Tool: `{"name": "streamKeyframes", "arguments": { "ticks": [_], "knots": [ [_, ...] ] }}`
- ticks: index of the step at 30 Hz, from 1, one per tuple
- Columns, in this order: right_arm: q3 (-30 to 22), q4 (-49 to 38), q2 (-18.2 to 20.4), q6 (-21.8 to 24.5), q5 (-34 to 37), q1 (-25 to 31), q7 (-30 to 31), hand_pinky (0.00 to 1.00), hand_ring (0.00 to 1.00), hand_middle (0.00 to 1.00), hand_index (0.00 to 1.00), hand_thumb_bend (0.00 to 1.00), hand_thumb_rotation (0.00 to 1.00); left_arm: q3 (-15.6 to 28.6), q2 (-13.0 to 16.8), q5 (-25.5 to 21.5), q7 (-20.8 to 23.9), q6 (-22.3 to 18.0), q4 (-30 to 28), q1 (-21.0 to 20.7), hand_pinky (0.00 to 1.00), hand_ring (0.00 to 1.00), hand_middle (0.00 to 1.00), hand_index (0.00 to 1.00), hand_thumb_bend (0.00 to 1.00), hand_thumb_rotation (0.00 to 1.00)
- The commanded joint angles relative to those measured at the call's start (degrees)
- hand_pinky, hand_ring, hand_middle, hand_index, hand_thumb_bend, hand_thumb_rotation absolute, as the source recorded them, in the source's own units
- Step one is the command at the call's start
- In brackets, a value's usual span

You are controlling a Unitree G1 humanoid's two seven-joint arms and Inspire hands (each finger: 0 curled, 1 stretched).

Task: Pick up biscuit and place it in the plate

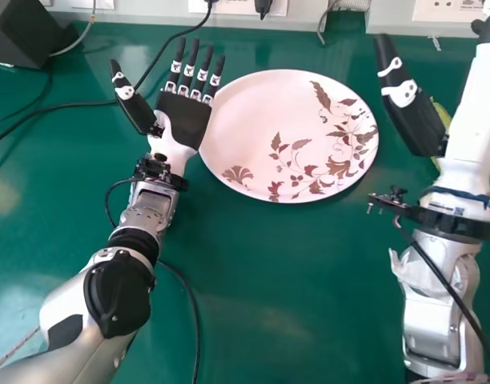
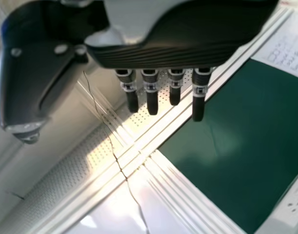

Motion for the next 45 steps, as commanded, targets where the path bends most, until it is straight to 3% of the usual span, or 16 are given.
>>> {"name": "streamKeyframes", "arguments": {
  "ticks": [1, 16, 31, 37, 45],
  "knots": [
    [0.6, -1.8, -0.7, 1.9, -1.1, 1.1, 1.3, 0.82, 0.83, 0.97, 0.97, 0.94, 0.38, -0.4, 0.1, 0.2, 0.0, -0.2, 0.6, 0.6, 0.98, 0.98, 1.00, 1.00, 1.00, 0.81],
    [4.6, -8.6, -1.8, 16.5, -12.6, 2.1, 16.4, 0.83, 0.84, 0.97, 0.97, 0.94, 0.34, -0.3, 0.0, -0.1, -0.5, 0.1, 0.6, 0.7, 1.00, 0.99, 1.00, 1.00, 1.00, 0.81],
    [7.0, -9.0, -1.7, 22.3, -26.3, 1.2, 20.9, 0.81, 0.84, 0.97, 0.98, 1.00, 0.50, 0.4, 0.0, -1.1, -0.6, 0.8, 0.6, 0.7, 1.00, 0.99, 1.00, 1.00, 1.00, 0.74],
    [7.3, -8.8, -1.1, 23.8, -29.8, 0.7, 23.1, 0.82, 0.86, 1.00, 1.00, 1.00, 0.49, 0.5, -0.2, -1.4, -1.5, 1.1, 0.5, 0.6, 1.00, 0.99, 1.00, 1.00, 1.00, 0.67],
    [7.1, -8.6, -0.9, 25.1, -33.2, 0.2, 27.1, 0.84, 0.88, 1.00, 1.00, 1.00, 0.52, 0.6, -0.3, -1.6, -2.3, 1.3, 0.4, 0.6, 1.00, 1.00, 1.00, 1.00, 1.00, 0.67]
  ]
}}
